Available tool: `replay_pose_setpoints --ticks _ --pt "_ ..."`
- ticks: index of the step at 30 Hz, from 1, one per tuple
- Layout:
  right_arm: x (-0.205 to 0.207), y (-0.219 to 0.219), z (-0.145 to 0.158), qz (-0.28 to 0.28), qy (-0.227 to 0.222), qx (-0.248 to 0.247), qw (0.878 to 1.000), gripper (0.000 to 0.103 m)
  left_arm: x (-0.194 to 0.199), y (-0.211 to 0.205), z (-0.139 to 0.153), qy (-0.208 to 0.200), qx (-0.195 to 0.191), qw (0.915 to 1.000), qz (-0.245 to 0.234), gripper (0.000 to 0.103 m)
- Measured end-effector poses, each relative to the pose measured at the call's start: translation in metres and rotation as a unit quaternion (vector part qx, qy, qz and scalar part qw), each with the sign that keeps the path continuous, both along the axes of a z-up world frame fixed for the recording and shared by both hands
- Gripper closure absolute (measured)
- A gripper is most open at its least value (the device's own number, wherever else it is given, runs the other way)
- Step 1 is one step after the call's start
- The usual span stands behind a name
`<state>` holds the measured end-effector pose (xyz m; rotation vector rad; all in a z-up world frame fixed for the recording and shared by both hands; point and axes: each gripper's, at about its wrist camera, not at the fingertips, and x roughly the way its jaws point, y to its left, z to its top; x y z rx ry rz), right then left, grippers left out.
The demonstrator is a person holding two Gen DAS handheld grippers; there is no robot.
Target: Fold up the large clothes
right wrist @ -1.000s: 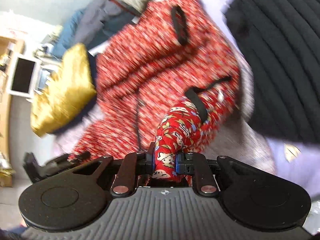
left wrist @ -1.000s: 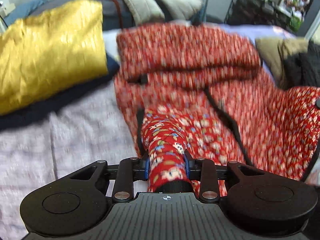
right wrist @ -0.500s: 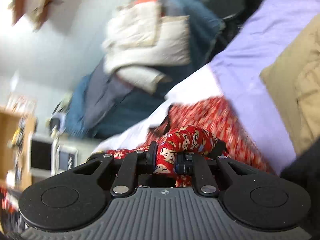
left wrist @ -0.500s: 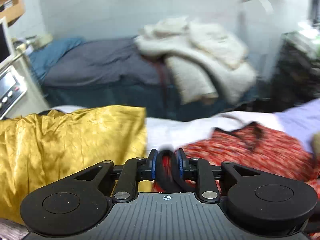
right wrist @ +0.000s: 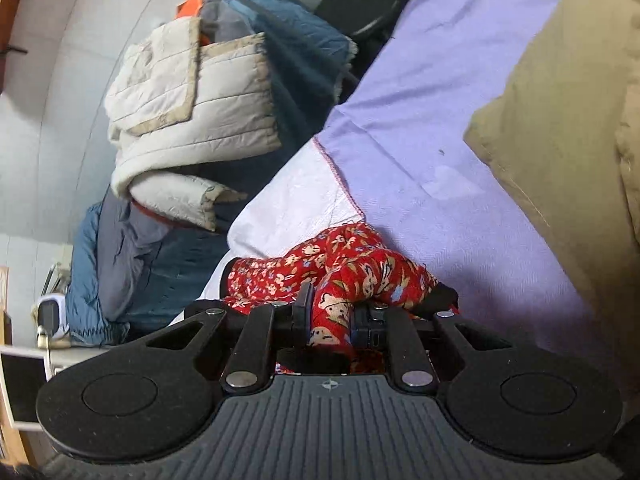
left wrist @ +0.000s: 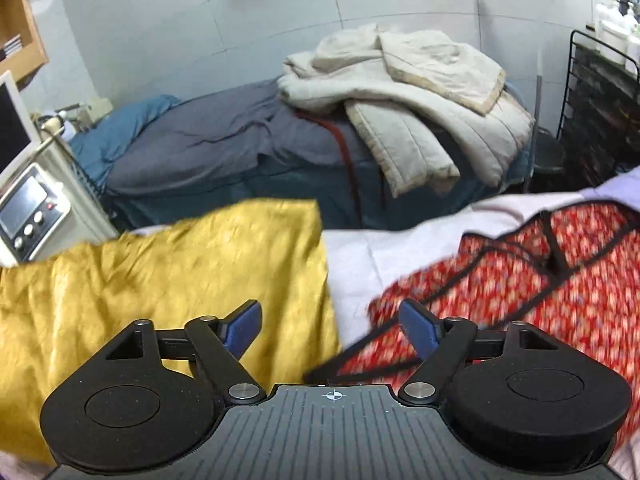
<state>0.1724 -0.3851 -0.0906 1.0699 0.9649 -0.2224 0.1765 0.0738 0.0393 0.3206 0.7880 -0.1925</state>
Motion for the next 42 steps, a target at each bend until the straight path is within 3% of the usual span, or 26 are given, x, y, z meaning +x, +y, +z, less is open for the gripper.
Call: replay_pose_setpoints --ticks 5,8,14,15,16,17,21,26,28,30,33,36,39,40,42 --pt "-0.011 -0.005 0.013 0.002 -0.013 0.013 1.0 0.084 -0.028 0.028 -0.024 0.043 -0.046 0.9974 0.034 0.0" --pt "-0.014 -0.005 0.017 0.004 -0.015 0.014 1.0 0.084 -0.025 0.029 -0.05 0.082 -0.036 0.9951 0.042 0.0" --pt "-0.015 0.001 0.023 0.009 -0.016 0.001 1.0 0.084 -0.019 0.004 -0.072 0.066 -0.034 0.9972 -0.013 0.0" --pt "-0.015 0.001 0.026 0.011 -0.018 -0.005 1.0 0.084 -0.019 0.0 -0.073 0.057 -0.024 0.998 -0.011 0.021" --pt "-0.017 0.002 0.028 0.012 -0.02 -0.009 1.0 0.084 -0.018 -0.003 -0.07 0.053 -0.024 0.9983 -0.01 0.034" --pt "-0.019 0.001 0.031 0.011 -0.022 -0.011 1.0 0.084 -0.018 -0.005 -0.064 0.048 -0.037 0.9981 -0.011 0.039" --pt "-0.028 -0.003 0.047 0.008 -0.038 -0.019 0.999 0.084 -0.019 -0.013 -0.033 -0.001 -0.062 0.9974 -0.037 0.044" --pt "-0.025 -0.021 0.063 -0.017 -0.065 -0.009 0.998 0.085 0.018 -0.021 -0.015 -0.022 -0.079 0.9962 -0.029 0.045" --pt "-0.016 -0.025 0.058 -0.034 -0.058 -0.014 0.998 0.085 0.038 -0.03 -0.022 -0.016 -0.066 0.9975 -0.022 0.045" --pt "-0.003 -0.023 0.045 -0.032 -0.037 -0.024 0.999 0.085 0.057 -0.044 -0.042 0.013 -0.029 0.9994 -0.015 0.044" --pt "0.012 -0.01 0.022 -0.021 0.0 -0.055 0.998 0.084 0.06 -0.07 -0.084 0.032 0.076 0.9958 -0.038 0.042" --pt "0.016 0.001 0.0 -0.008 0.017 -0.079 0.997 0.084 0.047 -0.089 -0.112 0.009 0.154 0.9858 -0.067 0.042" --pt "0.014 0.0 -0.015 -0.022 0.019 -0.071 0.997 0.084 0.043 -0.095 -0.121 -0.004 0.177 0.9812 -0.076 0.039" --pt "0.013 -0.001 -0.017 -0.031 0.019 -0.063 0.997 0.084 0.045 -0.094 -0.12 -0.001 0.173 0.9824 -0.071 0.034" --pt "0.013 -0.002 -0.019 -0.035 0.018 -0.056 0.998 0.084 0.051 -0.089 -0.114 0.006 0.153 0.9869 -0.052 0.005"
